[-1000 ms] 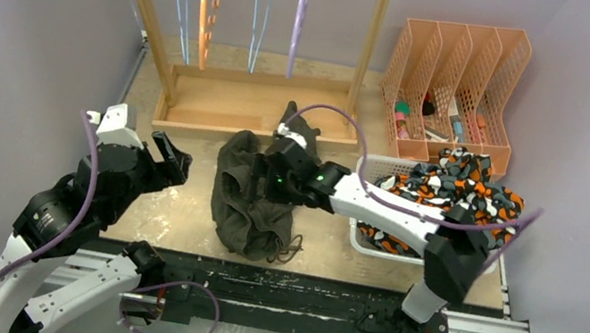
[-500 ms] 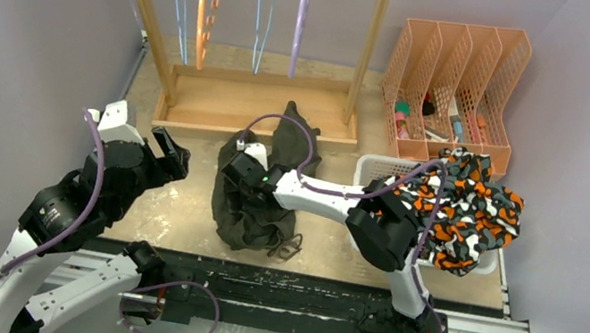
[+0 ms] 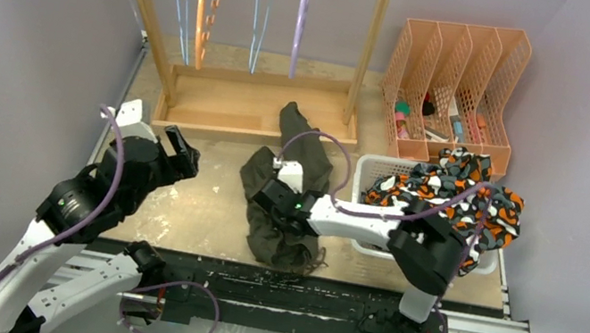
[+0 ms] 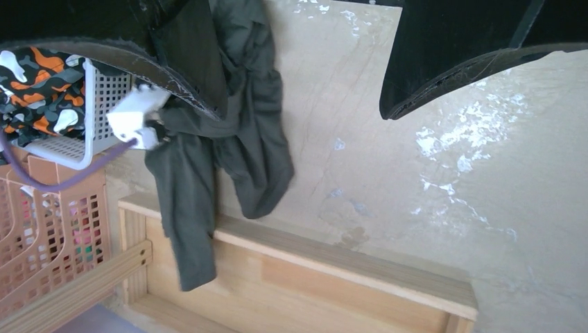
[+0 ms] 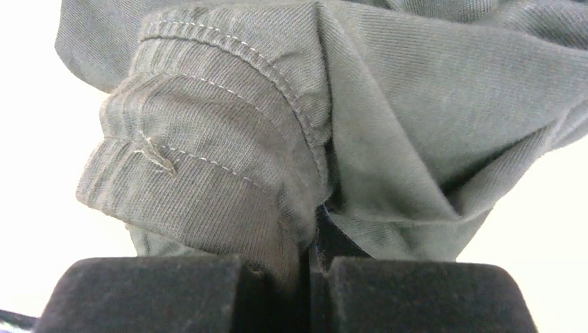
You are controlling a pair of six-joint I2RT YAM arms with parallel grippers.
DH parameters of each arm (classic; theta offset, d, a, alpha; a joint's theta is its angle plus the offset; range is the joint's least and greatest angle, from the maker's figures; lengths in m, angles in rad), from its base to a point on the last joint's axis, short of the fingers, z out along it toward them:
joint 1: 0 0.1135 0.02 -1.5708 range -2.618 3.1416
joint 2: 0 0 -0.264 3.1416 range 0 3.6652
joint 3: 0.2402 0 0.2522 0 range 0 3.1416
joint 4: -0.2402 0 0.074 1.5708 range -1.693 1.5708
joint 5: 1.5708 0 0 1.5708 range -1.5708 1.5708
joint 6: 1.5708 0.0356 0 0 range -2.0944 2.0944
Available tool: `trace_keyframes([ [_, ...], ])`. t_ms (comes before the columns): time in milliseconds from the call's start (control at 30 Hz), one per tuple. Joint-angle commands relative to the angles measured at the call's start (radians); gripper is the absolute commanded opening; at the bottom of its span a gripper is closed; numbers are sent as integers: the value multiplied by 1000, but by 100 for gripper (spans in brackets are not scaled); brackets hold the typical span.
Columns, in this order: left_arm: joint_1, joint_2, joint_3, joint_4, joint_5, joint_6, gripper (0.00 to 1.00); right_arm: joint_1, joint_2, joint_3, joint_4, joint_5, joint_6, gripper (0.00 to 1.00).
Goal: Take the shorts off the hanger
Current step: Pick up the shorts at the center of the board.
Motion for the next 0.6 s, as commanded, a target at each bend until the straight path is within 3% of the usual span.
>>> trace_keyframes([
  [0, 3, 40, -42, 81, 35, -59, 80, 0, -210, -75, -122, 47, 61, 0],
  [333, 3, 95, -87, 159, 90, -95, 80, 0, -708, -52, -148, 154, 36, 0],
  [567, 4, 80, -98, 159, 87, -100, 80, 0, -954, 50, -356, 307, 104, 0],
])
